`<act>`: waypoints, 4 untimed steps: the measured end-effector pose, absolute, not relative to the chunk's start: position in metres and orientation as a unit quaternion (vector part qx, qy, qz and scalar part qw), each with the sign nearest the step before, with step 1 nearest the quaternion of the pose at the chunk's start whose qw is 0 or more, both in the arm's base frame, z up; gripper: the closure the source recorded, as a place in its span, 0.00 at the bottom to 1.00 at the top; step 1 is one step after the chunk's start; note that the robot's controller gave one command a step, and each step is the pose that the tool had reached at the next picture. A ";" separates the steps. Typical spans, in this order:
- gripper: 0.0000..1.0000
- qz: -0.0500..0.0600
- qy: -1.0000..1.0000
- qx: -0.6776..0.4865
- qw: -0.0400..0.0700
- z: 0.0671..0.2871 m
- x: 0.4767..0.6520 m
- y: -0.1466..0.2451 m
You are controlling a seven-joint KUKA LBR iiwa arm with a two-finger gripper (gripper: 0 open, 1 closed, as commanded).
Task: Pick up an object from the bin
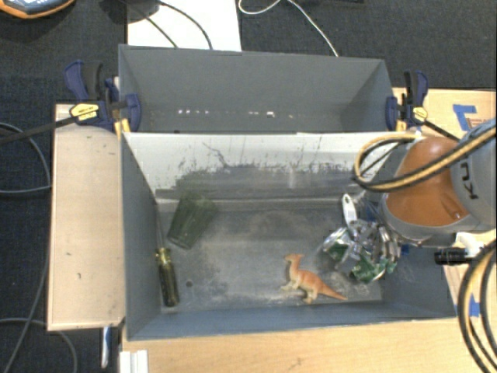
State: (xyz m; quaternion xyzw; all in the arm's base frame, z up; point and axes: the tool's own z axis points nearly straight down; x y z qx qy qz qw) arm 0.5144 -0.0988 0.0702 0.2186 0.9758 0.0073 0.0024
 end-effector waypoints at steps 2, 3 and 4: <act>1.00 0.007 0.977 0.211 0.004 0.169 0.505 -0.093; 1.00 0.007 0.969 0.245 0.001 0.239 0.500 -0.105; 1.00 0.007 0.973 0.232 0.005 0.225 0.497 -0.112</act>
Offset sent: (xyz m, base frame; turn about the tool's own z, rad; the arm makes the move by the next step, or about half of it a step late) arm -0.0108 0.0049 0.0625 -0.0067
